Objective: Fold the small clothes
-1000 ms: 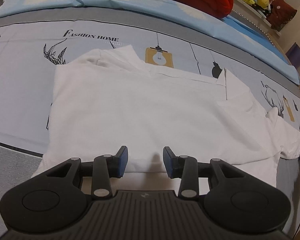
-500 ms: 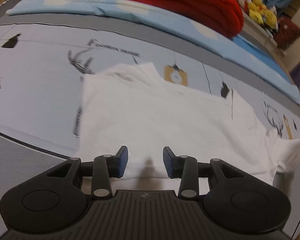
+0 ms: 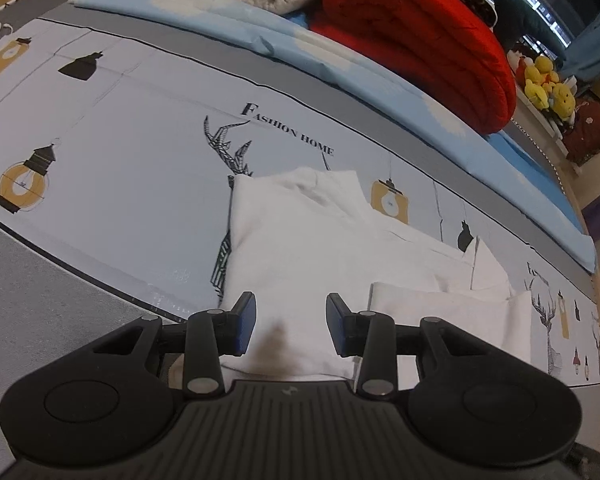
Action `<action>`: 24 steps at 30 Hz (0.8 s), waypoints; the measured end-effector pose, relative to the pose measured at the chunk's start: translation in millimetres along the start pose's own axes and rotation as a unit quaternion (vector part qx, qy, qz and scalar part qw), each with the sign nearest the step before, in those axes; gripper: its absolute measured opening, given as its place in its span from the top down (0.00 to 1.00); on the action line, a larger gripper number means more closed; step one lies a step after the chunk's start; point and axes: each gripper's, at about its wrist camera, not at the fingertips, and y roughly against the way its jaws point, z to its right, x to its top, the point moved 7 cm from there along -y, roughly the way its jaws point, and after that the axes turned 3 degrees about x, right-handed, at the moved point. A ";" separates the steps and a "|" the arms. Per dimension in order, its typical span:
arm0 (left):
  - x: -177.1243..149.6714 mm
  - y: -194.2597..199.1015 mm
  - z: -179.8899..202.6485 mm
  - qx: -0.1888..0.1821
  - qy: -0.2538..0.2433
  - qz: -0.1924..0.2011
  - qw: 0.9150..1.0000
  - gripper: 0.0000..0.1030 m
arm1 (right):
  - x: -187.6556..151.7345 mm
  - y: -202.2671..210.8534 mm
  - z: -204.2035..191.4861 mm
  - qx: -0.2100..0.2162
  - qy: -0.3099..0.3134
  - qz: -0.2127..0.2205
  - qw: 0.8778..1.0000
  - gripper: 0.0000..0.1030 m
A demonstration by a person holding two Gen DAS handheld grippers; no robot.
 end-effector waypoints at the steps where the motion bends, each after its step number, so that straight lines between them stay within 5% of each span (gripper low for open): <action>1: -1.5 -1.5 3.0 -0.002 -0.005 -0.001 1.000 0.61 | 0.7 2.0 5.7 -0.002 -0.013 0.002 1.000 0.73; 4: -8.6 -6.9 20.2 -0.017 -0.030 -0.007 0.999 0.61 | 2.4 5.0 29.6 -0.024 -0.043 0.039 0.998 0.73; 6: -15.5 -11.3 39.4 -0.040 -0.062 -0.019 0.997 0.61 | 2.3 0.2 62.9 -0.080 -0.091 0.034 0.992 0.71; 8: -23.0 -16.4 62.9 -0.069 -0.096 -0.027 0.993 0.61 | 5.1 -0.4 91.8 -0.071 -0.161 0.034 0.984 0.71; 11: -39.7 -25.1 93.6 -0.107 -0.133 -0.048 0.984 0.61 | 10.7 -4.7 115.6 -0.063 -0.188 0.027 0.980 0.71; 15: -69.1 -40.4 131.7 -0.120 -0.170 -0.068 0.976 0.60 | 8.1 -11.7 135.6 -0.035 -0.247 0.006 0.968 0.71; 21: -124.6 -70.7 174.8 -0.090 -0.234 -0.092 0.964 0.42 | 13.5 2.8 161.6 -0.081 -0.302 0.036 0.949 0.71; 24: -147.2 -76.2 189.2 -0.043 -0.323 -0.062 0.943 0.35 | 4.7 3.1 182.8 -0.099 -0.342 0.028 0.934 0.71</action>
